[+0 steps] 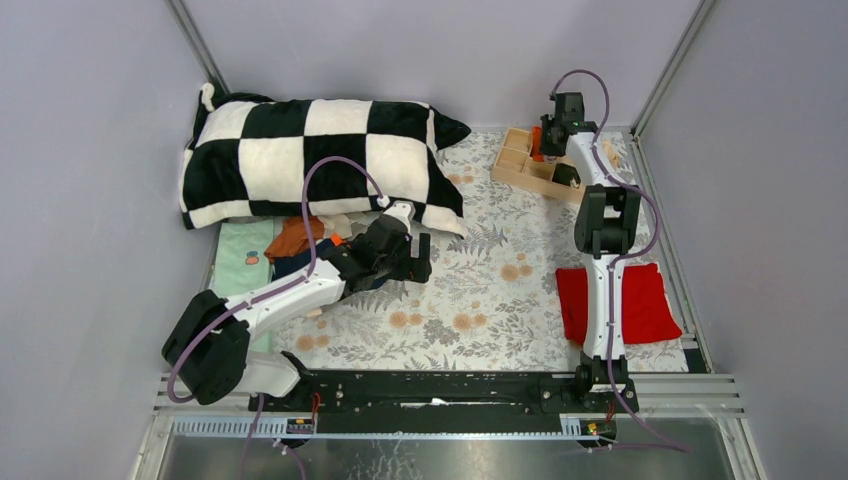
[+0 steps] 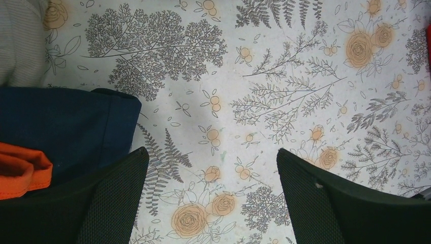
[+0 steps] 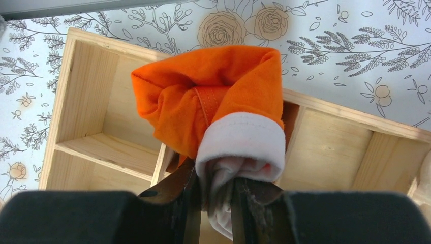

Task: Roll the underwear
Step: Place the underwear in the storage box.

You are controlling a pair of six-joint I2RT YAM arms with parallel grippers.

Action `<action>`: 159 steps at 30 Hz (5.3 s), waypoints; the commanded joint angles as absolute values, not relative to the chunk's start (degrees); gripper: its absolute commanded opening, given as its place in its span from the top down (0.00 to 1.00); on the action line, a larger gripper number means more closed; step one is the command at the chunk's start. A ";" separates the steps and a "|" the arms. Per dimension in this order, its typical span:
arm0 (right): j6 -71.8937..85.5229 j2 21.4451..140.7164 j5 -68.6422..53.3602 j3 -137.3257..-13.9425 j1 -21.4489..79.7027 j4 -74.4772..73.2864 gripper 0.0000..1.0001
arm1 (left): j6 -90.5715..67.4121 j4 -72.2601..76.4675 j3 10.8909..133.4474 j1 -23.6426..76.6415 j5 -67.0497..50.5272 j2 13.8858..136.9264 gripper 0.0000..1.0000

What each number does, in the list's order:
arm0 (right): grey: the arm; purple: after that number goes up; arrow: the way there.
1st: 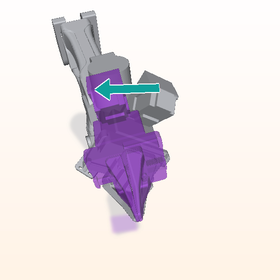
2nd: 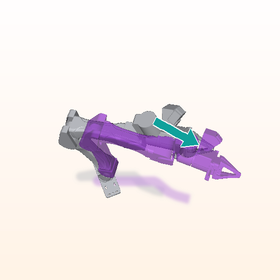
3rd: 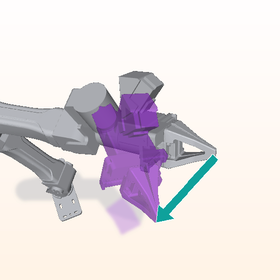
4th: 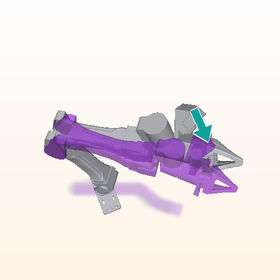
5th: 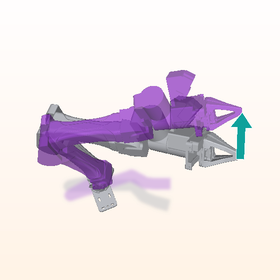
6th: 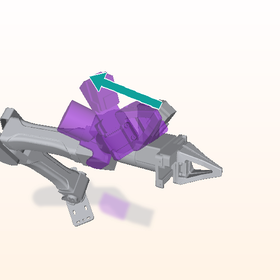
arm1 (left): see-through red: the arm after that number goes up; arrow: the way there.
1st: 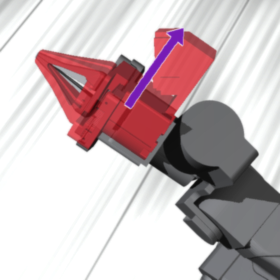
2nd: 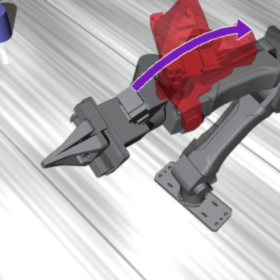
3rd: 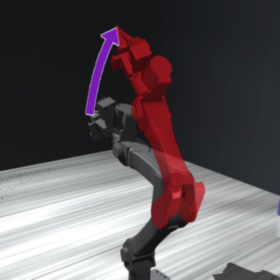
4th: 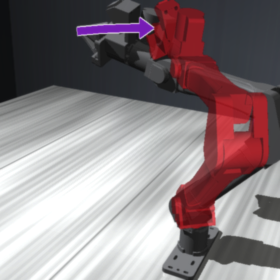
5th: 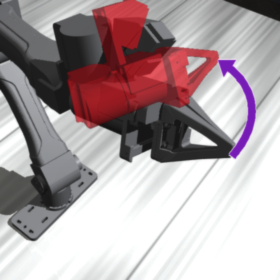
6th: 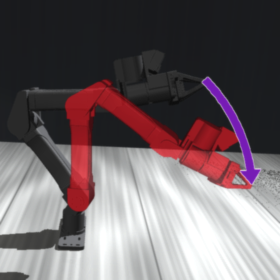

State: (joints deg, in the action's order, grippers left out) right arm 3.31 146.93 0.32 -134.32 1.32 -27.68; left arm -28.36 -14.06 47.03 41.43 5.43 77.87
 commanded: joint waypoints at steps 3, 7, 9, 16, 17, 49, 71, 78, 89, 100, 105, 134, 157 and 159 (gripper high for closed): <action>4.35 139.60 -6.42 -129.47 0.36 -23.29 1.00 | -27.58 -12.02 48.97 40.93 4.68 78.20 0.01; 8.19 136.90 -17.97 -128.69 -3.06 -22.50 1.00 | -27.52 -11.80 49.04 40.95 4.35 78.30 0.01; 10.10 135.52 -22.56 -126.10 -4.17 -19.68 1.00 | -27.47 -11.70 49.04 40.95 4.27 78.51 0.01; 10.80 140.02 -25.22 -131.70 -5.54 -25.73 1.00 | -27.42 -11.34 49.43 40.85 3.65 79.41 0.01; 10.55 140.96 -24.97 -133.06 -5.54 -27.14 1.00 | -27.36 -11.40 49.54 40.87 3.57 79.59 0.01; -4.01 139.08 -34.57 -122.54 -2.53 -44.82 1.00 | -28.76 -13.54 50.11 40.87 1.87 77.42 0.01; -6.67 129.02 -46.69 -125.09 -2.64 -43.75 1.00 | -28.46 -13.61 49.85 40.86 1.95 77.49 0.01; -11.11 134.90 -50.85 -129.07 -3.39 -52.33 1.00 | -28.03 -13.68 50.14 40.86 1.85 78.21 0.01; -9.30 143.29 -48.21 -135.03 -3.84 -55.02 0.99 | -27.72 -13.61 50.53 40.87 1.70 78.88 0.01; -9.84 144.38 -37.81 -135.20 -3.70 -54.11 0.92 | -27.99 -13.03 50.98 40.78 1.15 79.95 0.01; -10.28 145.31 -35.00 -135.12 -2.72 -53.20 0.90 | -27.94 -13.10 51.00 40.78 1.14 80.28 0.01; -9.75 148.36 -21.02 -133.72 1.25 -47.91 0.84 | -27.28 -13.01 50.64 40.63 1.19 81.18 0.01; -9.34 147.36 -8.17 -127.29 4.44 -39.92 0.83 | -27.33 -13.09 51.28 40.69 0.72 81.89 0.01; -9.32 146.66 -8.17 -126.65 4.54 -39.63 0.77 | -27.25 -13.25 51.30 40.67 0.70 81.85 0.01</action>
State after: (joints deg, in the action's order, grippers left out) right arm -8.05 143.85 -15.03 -130.67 3.57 -38.98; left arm -28.36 -14.09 49.74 41.12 1.30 81.23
